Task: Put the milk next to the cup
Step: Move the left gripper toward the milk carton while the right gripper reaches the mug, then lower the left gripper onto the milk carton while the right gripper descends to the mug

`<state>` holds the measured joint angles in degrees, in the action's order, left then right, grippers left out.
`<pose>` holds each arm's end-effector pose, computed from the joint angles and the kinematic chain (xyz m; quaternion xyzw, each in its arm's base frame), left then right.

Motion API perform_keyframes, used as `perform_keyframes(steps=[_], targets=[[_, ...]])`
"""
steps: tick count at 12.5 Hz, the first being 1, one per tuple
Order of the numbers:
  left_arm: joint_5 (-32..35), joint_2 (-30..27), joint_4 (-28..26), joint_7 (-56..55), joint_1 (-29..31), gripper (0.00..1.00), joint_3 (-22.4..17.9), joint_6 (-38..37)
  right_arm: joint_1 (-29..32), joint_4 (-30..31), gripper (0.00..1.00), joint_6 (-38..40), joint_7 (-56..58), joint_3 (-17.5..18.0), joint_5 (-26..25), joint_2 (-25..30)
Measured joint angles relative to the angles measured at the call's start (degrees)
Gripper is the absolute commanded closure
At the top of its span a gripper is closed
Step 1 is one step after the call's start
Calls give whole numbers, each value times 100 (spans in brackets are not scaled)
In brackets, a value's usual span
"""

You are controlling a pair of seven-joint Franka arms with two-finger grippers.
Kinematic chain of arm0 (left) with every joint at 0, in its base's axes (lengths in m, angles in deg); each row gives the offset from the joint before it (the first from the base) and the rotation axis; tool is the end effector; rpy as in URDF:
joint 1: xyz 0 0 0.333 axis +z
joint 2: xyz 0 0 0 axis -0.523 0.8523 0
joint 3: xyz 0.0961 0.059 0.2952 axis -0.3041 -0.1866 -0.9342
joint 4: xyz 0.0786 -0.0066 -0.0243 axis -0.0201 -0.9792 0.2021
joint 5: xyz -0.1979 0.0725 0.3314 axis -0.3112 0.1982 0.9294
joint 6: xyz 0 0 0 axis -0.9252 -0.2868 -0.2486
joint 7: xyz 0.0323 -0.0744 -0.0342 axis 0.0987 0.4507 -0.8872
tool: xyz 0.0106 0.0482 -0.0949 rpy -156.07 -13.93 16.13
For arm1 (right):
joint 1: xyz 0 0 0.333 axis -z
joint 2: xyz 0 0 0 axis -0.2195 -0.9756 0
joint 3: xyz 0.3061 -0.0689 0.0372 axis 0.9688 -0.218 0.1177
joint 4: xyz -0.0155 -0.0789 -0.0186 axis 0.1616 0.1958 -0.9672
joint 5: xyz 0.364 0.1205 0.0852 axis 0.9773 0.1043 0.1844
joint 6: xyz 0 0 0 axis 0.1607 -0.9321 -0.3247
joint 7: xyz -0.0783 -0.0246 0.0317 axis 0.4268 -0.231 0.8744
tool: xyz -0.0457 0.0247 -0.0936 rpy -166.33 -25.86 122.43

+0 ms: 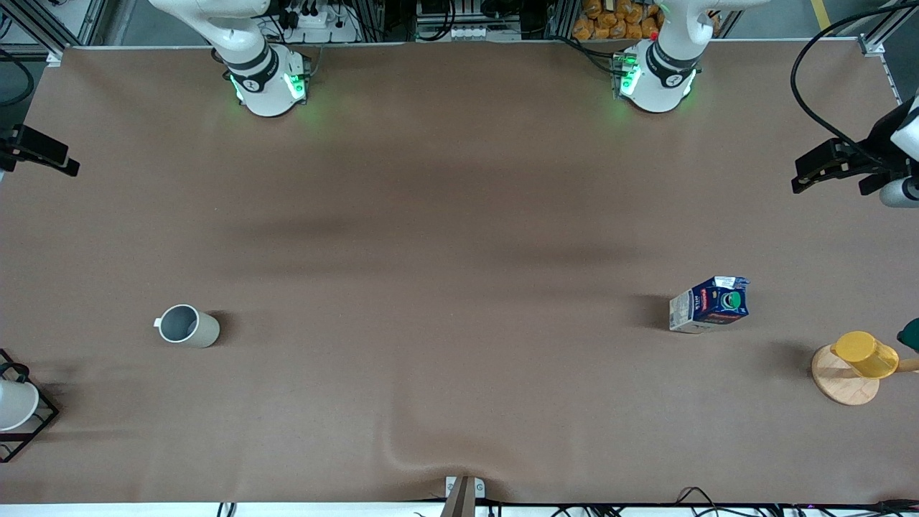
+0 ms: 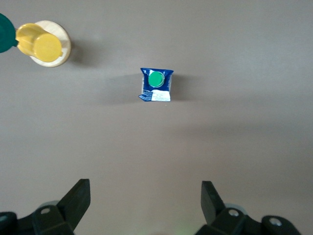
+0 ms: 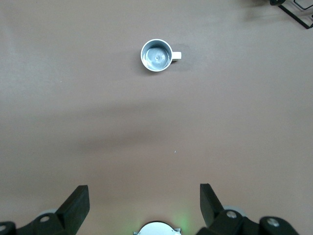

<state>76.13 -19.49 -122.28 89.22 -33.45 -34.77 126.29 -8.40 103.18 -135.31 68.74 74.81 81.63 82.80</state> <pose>0.5558 -0.0149 0.6344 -0.9997 0.0175 0.0136 0.0051 0.5334 -0.0580 0.6509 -0.9976 0.0481 0.0493 0.0090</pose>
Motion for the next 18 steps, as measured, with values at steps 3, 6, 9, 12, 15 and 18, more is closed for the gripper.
perform_keyframes(steps=[3, 6, 9, 12, 15, 18], targets=[[48, 0, 0, 2, -2, 0, 1, 0, 0, -34, 0, 0, 1, 0, -11, 0], [54, 147, -24, 1, 2, 0, -13, 25, -1, -34, 0, 0, 1, 1, -11, -3], [54, 661, -169, 0, 43, 0, -27, 629, -1, -28, 0, -11, 65, 1, -11, -163], [54, 1294, -238, 0, 49, 0, -39, 1443, 1, -27, 0, -363, 468, -4, -11, -614], [54, 1815, -242, 0, -2, 0, -24, 1947, 51, -28, 0, -1179, 1556, -49, -12, -1221], [54, 2109, -246, 0, -7, 0, -17, 2084, 157, -25, 0, -1484, 2078, -90, -13, -1706]])
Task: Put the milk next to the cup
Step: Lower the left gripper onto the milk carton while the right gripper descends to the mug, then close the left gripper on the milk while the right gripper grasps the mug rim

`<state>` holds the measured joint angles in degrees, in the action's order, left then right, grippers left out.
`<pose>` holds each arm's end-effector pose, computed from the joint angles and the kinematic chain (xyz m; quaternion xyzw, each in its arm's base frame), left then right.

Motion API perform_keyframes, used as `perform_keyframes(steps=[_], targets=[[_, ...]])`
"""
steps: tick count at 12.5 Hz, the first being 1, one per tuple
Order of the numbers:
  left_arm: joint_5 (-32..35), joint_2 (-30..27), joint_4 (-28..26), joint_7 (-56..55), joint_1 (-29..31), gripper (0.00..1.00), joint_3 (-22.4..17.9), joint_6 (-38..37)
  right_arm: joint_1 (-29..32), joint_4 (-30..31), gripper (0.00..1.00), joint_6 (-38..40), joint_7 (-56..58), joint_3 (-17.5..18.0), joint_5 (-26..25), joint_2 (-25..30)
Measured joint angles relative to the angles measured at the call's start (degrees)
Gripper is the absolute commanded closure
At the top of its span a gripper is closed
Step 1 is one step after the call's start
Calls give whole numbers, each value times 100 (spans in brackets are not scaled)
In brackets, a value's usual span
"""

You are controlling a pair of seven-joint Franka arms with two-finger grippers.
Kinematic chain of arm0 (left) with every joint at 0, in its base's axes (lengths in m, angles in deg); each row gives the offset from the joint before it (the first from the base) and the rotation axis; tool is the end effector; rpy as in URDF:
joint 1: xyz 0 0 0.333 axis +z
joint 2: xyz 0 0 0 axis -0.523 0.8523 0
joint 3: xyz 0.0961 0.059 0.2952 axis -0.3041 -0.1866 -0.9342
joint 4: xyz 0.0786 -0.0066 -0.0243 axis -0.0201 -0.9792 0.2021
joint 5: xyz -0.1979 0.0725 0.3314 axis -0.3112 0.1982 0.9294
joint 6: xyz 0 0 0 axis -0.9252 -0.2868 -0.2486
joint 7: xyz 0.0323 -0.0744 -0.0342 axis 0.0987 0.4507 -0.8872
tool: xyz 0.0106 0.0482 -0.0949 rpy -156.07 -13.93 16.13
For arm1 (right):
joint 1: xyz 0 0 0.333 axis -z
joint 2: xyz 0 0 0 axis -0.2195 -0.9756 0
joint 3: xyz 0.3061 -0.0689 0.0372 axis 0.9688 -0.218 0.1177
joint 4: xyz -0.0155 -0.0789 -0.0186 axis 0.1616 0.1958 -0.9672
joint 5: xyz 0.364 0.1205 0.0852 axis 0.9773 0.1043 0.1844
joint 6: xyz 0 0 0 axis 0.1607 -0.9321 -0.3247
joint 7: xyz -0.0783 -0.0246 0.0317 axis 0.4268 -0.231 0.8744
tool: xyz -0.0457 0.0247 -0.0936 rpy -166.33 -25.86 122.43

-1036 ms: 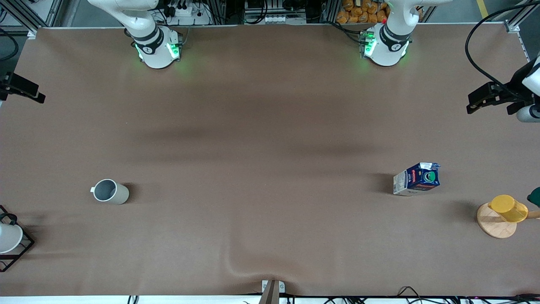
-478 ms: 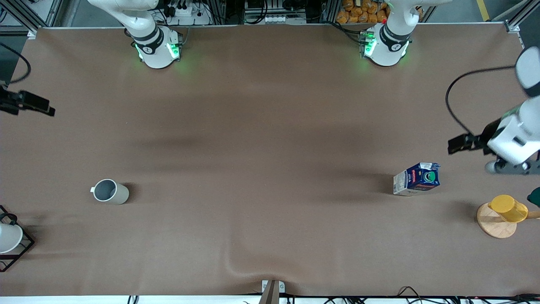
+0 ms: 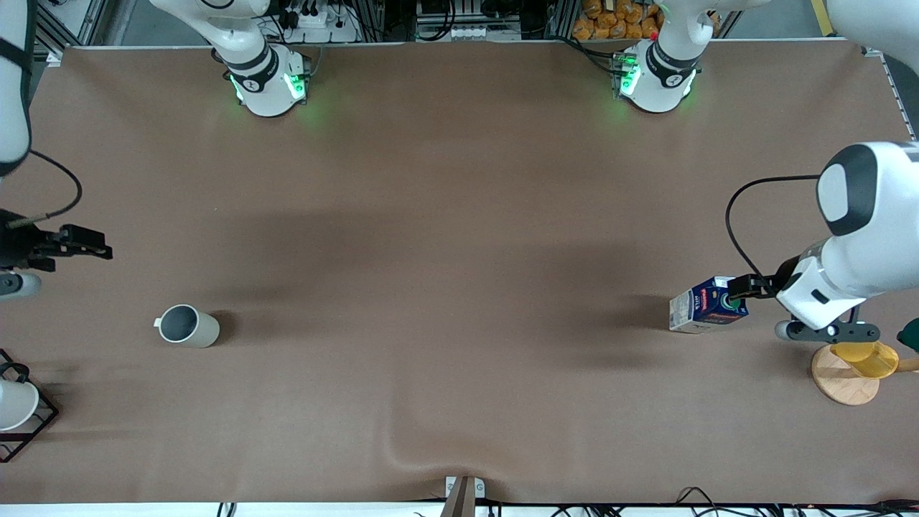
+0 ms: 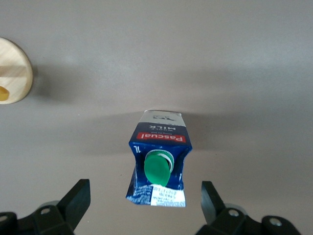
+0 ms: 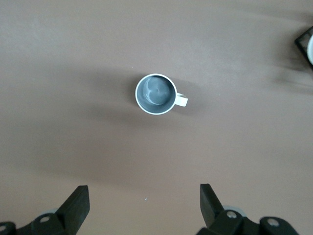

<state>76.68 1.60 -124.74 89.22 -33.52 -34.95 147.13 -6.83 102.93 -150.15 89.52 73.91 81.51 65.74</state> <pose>0.6645 -0.0169 0.4168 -0.9990 0.0202 0.0372 0.0111 0.6325 -0.0932 0.4963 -0.9917 -0.1103 0.0651 0.0146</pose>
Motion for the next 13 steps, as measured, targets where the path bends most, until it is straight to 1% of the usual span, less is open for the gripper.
perform_keyframes(steps=[2, 4, 6, 9, 10, 13], targets=[[0, 87, -48, 0, -2, 0, 6, 75, -9, 8, 0, -203, 49, 24, 0, -357], [0, 110, -237, 0, -21, 0, 17, 263, -113, 14, 0, -440, 56, 61, 0, -711], [0, 123, -451, 0, -34, 0, 21, 456, -324, 32, 0, -875, 54, 70, 0, -1020], [0, 138, -599, 0, -41, 1, 26, 536, -384, 64, 0, -1397, 55, 65, 0, -1521], [0, 145, -610, 0, -44, 8, 26, 536, -384, 64, 0, -1483, 55, 63, 0, -1637], [0, 177, -629, 3, -83, 22, 29, 538, -381, 65, 0, -1528, 55, 58, 0, -1853]])
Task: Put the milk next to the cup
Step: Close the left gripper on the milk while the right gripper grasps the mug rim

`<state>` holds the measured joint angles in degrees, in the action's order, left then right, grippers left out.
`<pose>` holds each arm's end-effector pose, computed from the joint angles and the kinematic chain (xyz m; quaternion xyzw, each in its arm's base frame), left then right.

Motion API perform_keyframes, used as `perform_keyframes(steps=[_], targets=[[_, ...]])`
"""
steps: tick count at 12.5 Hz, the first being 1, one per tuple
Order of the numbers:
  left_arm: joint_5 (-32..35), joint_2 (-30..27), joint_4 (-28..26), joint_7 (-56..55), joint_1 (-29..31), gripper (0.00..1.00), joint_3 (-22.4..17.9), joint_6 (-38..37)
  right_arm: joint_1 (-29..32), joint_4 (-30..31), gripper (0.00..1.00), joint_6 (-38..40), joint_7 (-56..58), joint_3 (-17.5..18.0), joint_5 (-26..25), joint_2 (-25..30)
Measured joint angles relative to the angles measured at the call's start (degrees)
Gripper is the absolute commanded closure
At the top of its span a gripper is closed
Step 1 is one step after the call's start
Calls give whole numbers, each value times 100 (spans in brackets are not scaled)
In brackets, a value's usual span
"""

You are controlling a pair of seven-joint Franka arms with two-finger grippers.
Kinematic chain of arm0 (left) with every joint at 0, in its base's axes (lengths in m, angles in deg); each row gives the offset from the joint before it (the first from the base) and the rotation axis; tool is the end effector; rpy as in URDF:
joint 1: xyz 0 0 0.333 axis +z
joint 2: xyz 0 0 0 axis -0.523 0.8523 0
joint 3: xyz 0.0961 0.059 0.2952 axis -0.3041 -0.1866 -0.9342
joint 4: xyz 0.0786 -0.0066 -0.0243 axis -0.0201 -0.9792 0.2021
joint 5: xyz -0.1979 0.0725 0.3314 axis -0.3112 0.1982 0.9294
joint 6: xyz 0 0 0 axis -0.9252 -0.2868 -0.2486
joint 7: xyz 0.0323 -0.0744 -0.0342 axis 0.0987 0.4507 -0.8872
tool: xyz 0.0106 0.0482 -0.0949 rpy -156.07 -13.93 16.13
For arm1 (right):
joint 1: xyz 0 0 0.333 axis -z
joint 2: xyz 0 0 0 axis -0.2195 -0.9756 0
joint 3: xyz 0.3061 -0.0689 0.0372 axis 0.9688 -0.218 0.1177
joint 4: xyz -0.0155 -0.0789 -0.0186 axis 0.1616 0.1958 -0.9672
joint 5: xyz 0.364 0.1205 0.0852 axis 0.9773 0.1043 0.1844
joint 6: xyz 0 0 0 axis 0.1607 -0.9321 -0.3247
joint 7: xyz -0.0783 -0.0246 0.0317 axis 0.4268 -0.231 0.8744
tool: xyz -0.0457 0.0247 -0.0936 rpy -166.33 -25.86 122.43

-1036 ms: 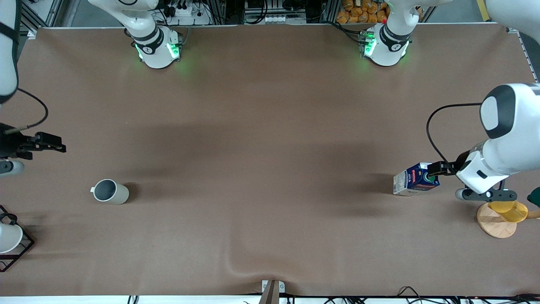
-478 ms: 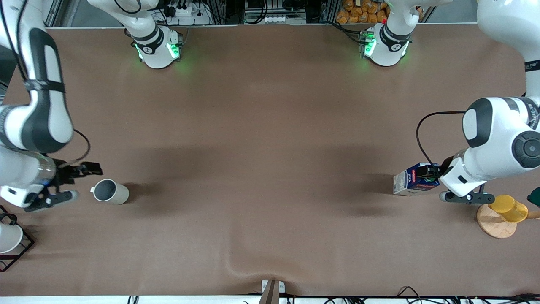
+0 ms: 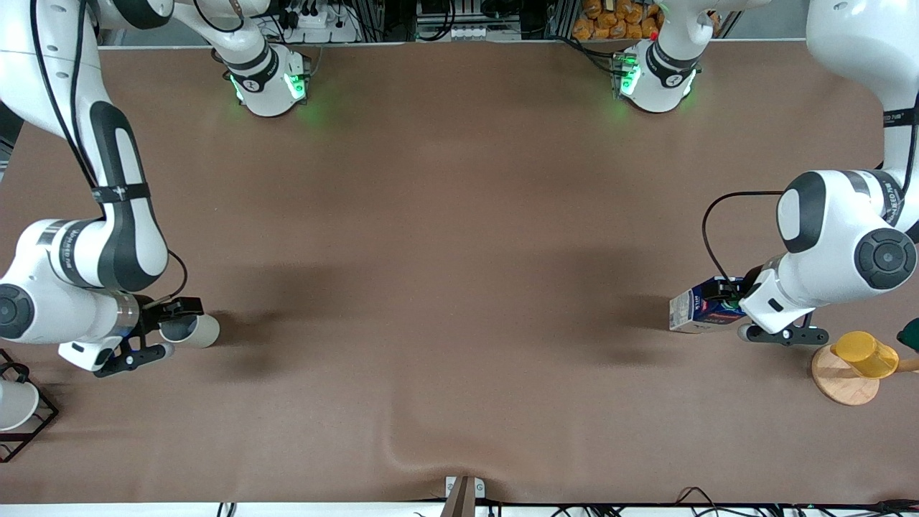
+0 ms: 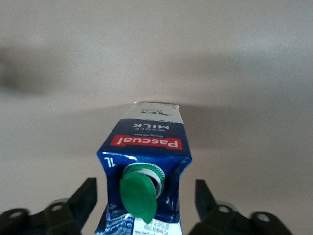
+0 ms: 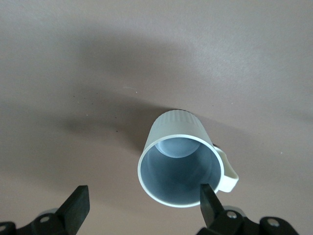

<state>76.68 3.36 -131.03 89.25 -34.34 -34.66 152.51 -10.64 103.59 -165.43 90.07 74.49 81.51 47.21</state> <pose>0.6539 -0.0291 0.3534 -0.9976 0.0310 0.0604 0.0105 0.6880 -0.0482 0.2928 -0.9830 -0.1531 0.0998 0.0151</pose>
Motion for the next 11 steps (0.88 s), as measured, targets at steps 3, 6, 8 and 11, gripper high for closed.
perform_keyframes(steps=[3, 6, 8, 11], targets=[[0, 29, -10, 0, -40, 29, 0, 55, -9, 31, 0, -34, 0, 1, 0, -140], [8, 48, -11, 0, -40, 41, 0, 177, -34, 359, 0, -600, 0, 10, 7, -228], [17, 50, -11, 0, -39, 54, -1, 213, -34, 470, 0, -814, 0, 10, 7, -279], [52, 52, -11, 0, -37, 60, -4, 213, -30, 488, 29, -1052, 18, 9, 7, -307]])
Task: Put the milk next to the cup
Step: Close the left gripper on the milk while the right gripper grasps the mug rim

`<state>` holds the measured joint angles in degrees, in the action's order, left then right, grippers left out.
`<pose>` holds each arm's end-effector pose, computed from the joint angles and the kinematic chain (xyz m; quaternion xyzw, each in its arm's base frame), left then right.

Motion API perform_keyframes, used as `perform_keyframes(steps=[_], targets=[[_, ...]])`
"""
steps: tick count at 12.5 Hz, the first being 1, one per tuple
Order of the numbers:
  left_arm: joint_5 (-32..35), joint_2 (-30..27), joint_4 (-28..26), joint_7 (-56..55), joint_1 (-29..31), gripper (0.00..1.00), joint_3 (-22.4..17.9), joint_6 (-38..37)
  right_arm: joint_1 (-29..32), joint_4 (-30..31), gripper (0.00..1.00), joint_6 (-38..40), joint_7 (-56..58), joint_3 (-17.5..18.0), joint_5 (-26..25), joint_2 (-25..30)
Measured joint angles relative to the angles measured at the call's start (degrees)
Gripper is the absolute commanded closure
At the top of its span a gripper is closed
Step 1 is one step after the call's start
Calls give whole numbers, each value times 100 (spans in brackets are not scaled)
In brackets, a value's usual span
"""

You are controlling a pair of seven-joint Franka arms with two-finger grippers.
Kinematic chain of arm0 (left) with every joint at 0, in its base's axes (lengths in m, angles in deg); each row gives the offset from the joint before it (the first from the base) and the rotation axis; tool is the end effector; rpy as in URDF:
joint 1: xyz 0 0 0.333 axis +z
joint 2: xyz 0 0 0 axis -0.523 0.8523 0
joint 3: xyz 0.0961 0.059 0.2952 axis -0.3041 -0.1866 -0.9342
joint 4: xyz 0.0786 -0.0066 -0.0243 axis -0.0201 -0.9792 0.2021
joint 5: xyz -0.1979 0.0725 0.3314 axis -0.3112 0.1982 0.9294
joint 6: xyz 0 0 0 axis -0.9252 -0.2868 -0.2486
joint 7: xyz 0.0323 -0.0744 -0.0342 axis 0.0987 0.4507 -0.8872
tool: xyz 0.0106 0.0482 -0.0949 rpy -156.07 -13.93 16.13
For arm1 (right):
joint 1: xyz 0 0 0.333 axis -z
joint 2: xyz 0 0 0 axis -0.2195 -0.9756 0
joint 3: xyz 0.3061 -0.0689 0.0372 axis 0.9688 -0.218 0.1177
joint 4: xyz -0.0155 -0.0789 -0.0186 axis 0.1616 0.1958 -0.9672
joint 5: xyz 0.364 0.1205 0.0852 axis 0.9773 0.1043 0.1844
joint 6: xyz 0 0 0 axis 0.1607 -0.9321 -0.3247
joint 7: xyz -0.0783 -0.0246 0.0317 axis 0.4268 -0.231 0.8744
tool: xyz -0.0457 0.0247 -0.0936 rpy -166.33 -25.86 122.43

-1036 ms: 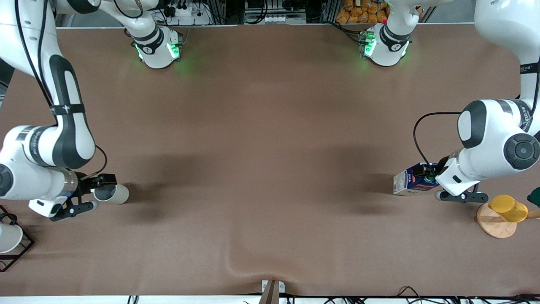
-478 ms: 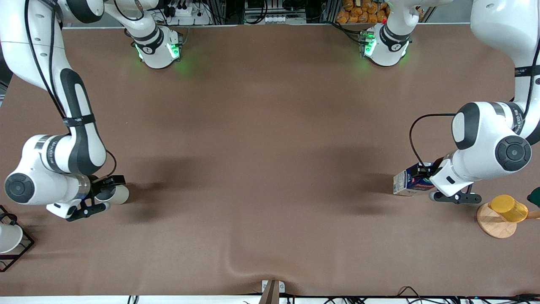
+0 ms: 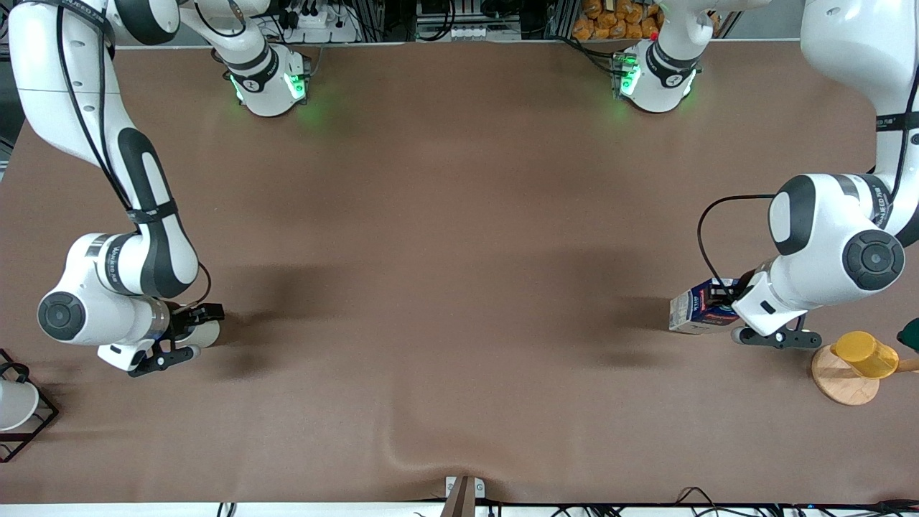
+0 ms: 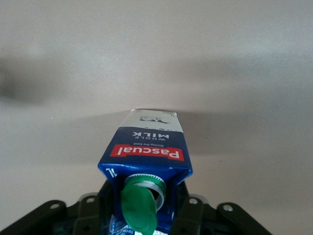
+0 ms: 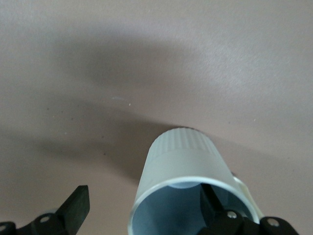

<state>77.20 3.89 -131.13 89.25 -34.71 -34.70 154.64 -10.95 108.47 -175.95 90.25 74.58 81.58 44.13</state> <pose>0.6578 -0.0327 0.3494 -0.9981 0.0362 0.0472 0.0145 0.6835 -0.0442 0.2316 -0.9843 -0.1581 0.0782 0.0096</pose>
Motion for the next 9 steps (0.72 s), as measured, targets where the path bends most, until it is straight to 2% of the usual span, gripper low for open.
perform_keyframes(steps=[1, 2, 9], targets=[[3, 1, 0, 1, 0, 61, 0, 0, 1, 1, 56, -58, 50, -2, 0, -12], [4, 1, 2, 1, 0, 61, 0, 1, 2, 2, 99, -85, 107, -4, 0, -22], [4, -259, 245, 2, -18, 61, 34, -12, 5, 4, 100, -103, 217, -21, -3, -26]])
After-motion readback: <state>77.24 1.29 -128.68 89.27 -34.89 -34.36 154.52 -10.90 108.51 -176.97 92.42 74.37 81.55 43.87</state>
